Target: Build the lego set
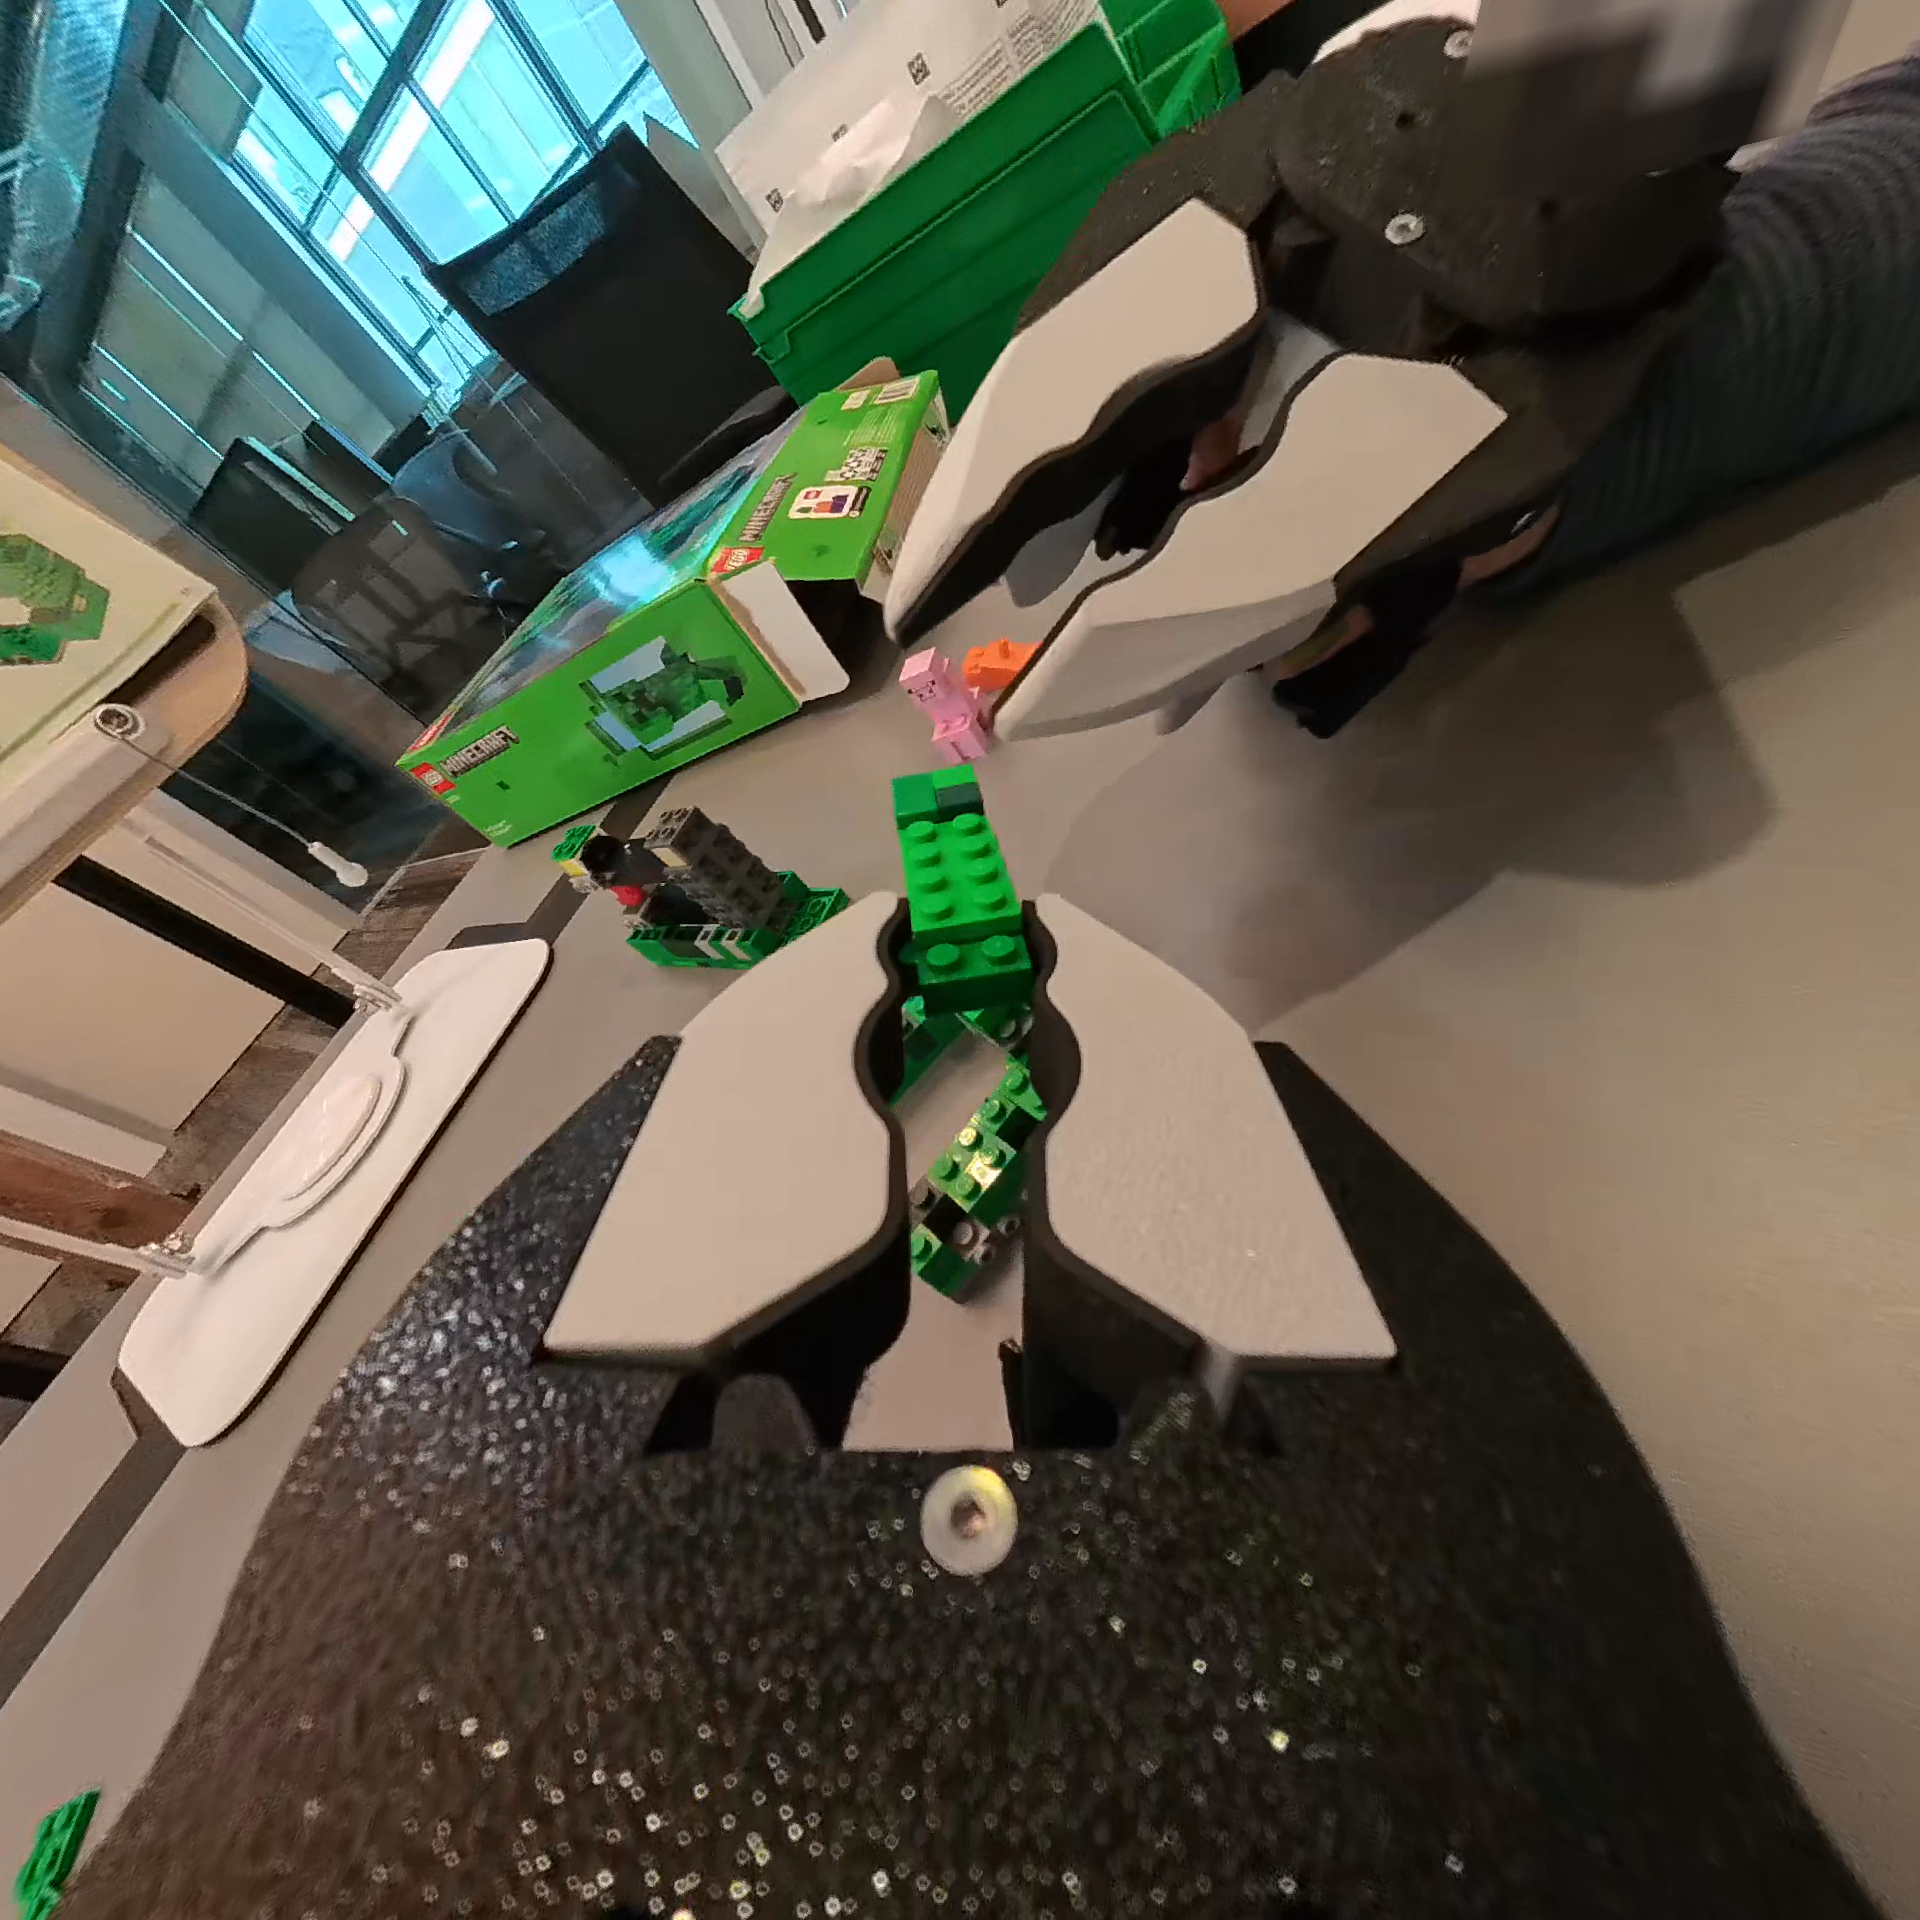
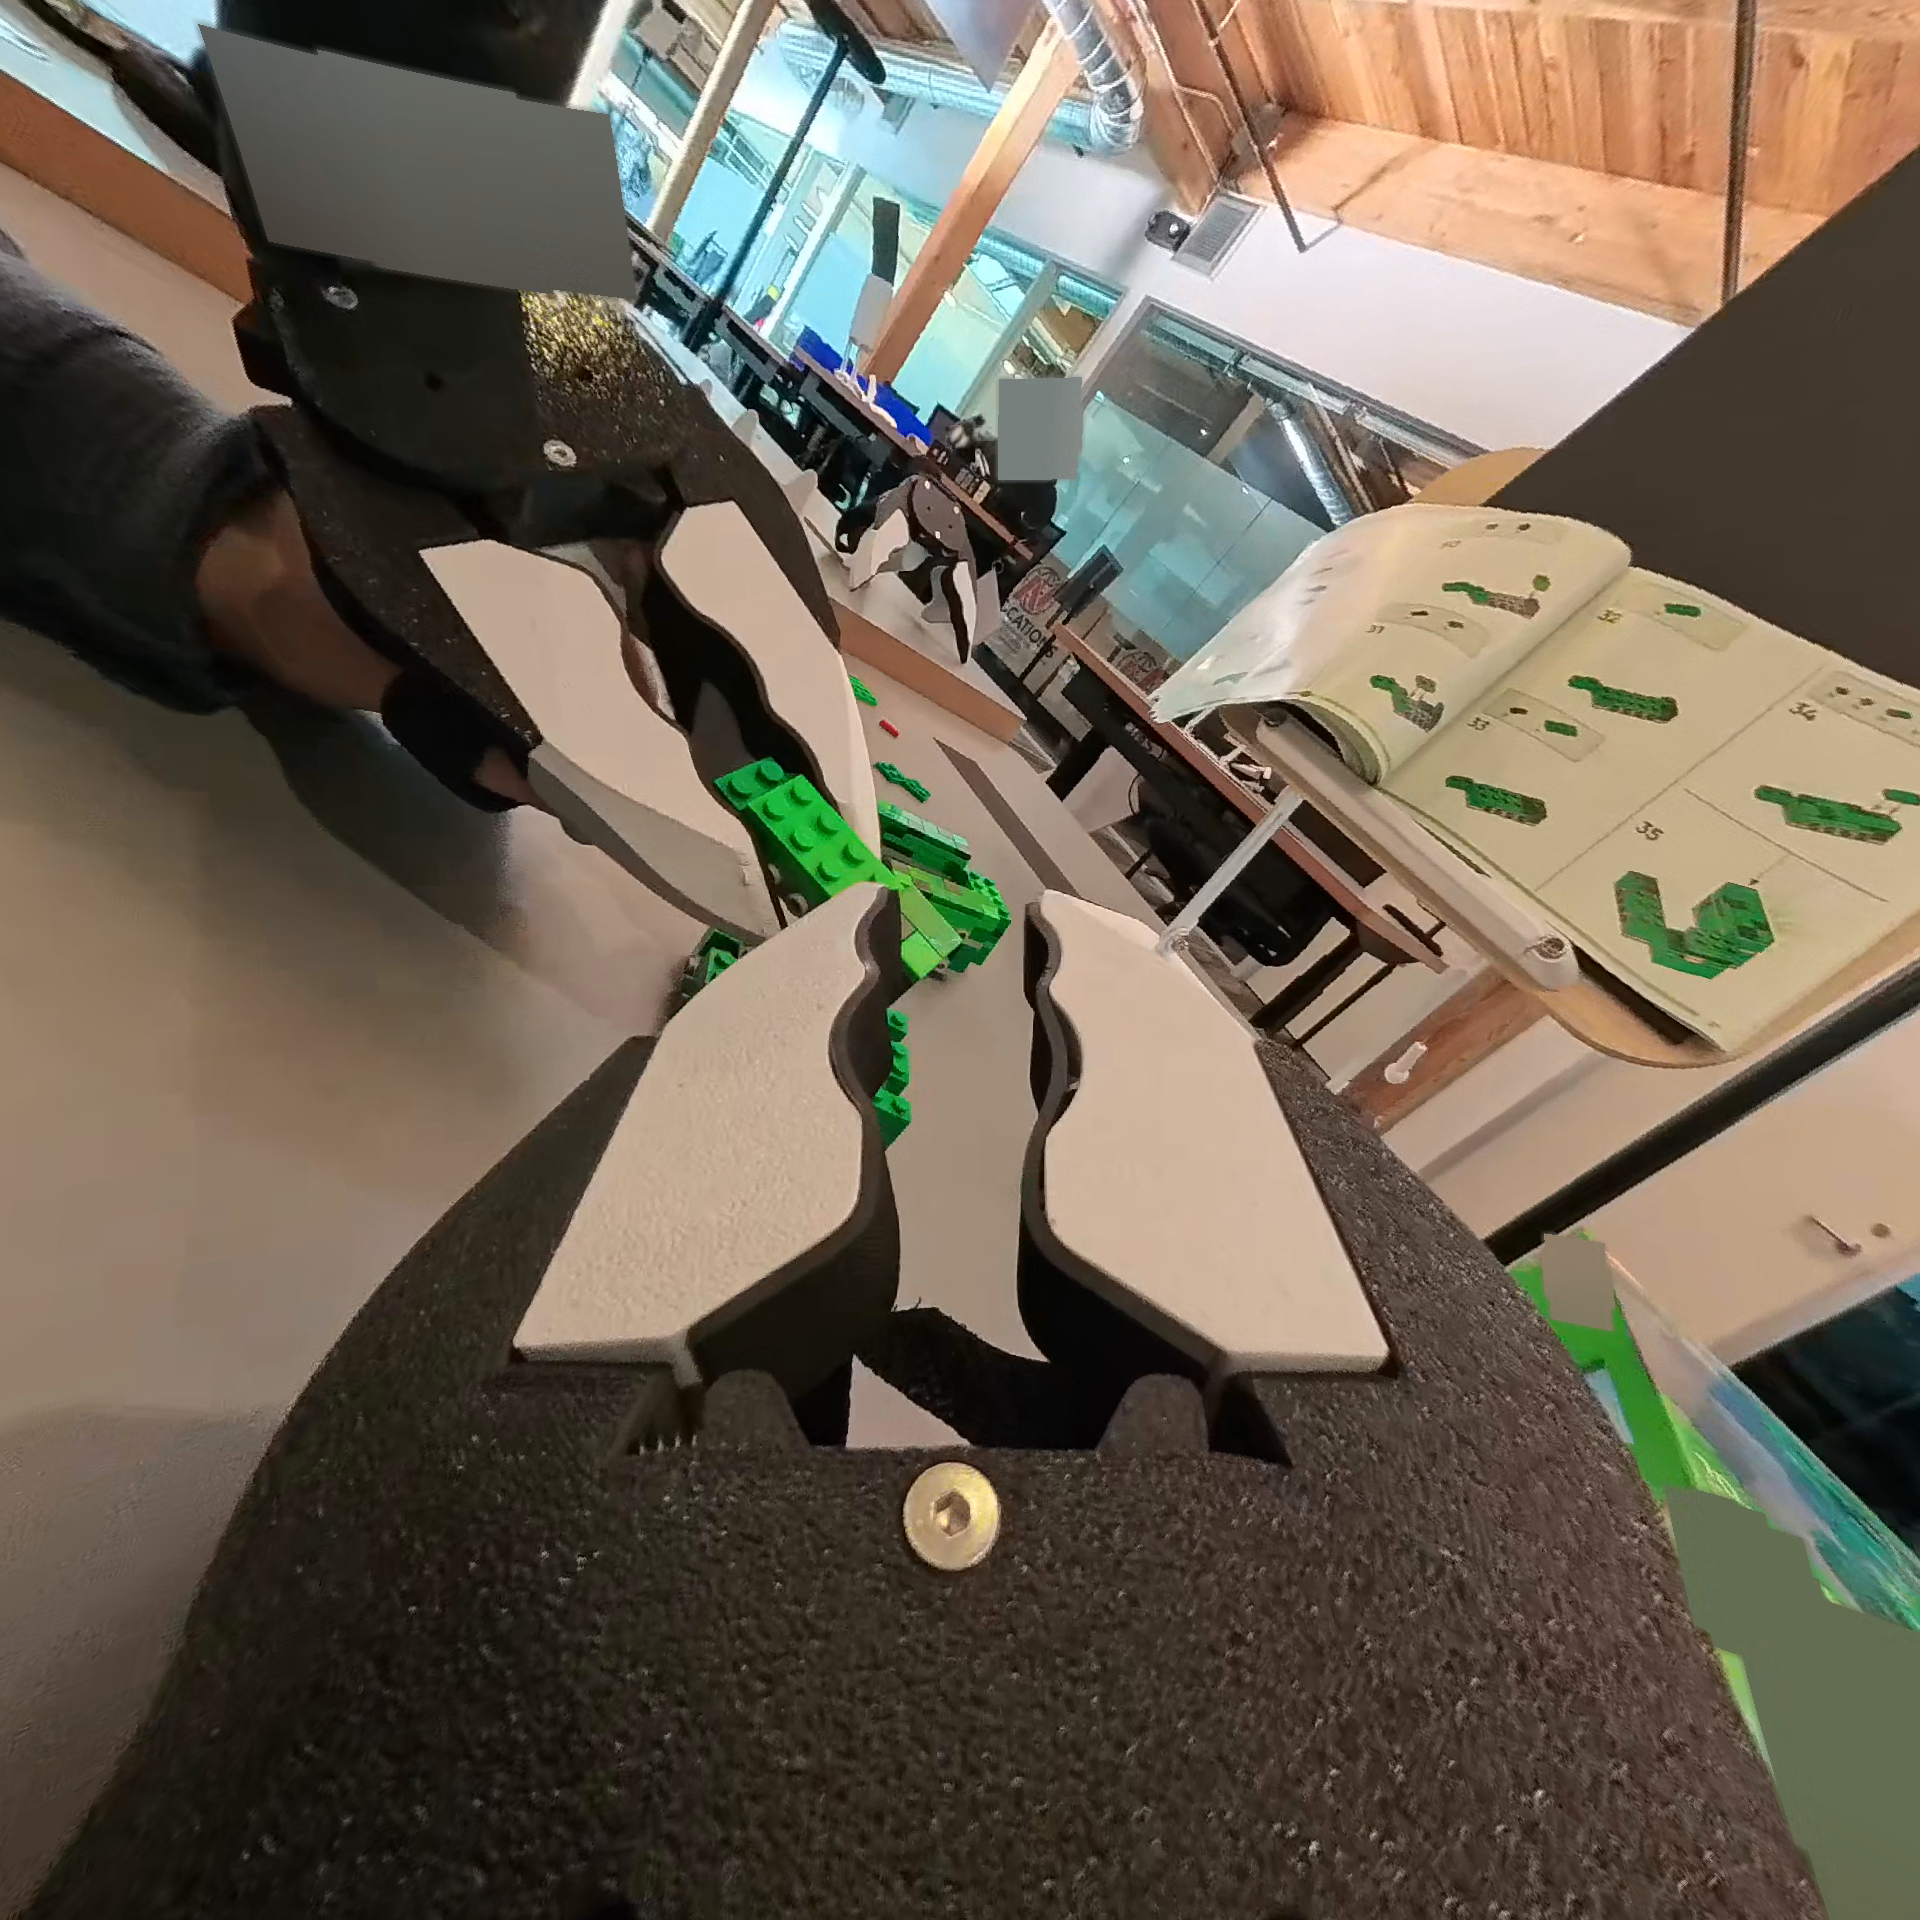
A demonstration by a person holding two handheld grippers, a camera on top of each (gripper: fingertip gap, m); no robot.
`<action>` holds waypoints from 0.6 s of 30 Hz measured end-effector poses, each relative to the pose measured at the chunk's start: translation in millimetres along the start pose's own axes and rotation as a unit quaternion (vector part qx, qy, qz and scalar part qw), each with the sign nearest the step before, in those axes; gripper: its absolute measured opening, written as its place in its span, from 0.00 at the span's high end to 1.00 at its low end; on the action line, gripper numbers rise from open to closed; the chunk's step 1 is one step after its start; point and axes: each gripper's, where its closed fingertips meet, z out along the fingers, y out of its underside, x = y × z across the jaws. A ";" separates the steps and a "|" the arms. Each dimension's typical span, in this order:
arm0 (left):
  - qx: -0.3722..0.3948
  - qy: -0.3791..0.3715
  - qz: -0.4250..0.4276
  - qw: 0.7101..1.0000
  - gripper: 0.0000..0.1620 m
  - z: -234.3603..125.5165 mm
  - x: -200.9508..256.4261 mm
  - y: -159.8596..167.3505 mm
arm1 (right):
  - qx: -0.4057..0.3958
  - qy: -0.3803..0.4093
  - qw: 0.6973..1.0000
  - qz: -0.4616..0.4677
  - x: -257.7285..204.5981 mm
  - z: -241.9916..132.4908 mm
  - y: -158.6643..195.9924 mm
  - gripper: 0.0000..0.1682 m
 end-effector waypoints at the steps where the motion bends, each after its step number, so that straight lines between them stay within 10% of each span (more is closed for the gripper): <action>1: 0.001 0.000 -0.002 1.000 0.88 0.1 -0.7 0.3 | 0.002 0.000 1.000 0.002 0.9 1.1 0.6 0.87; 18: 0.007 0.006 -0.049 0.999 0.88 1.0 -7.3 4.3 | 0.024 -0.011 0.999 0.021 2.7 3.3 -2.2 0.87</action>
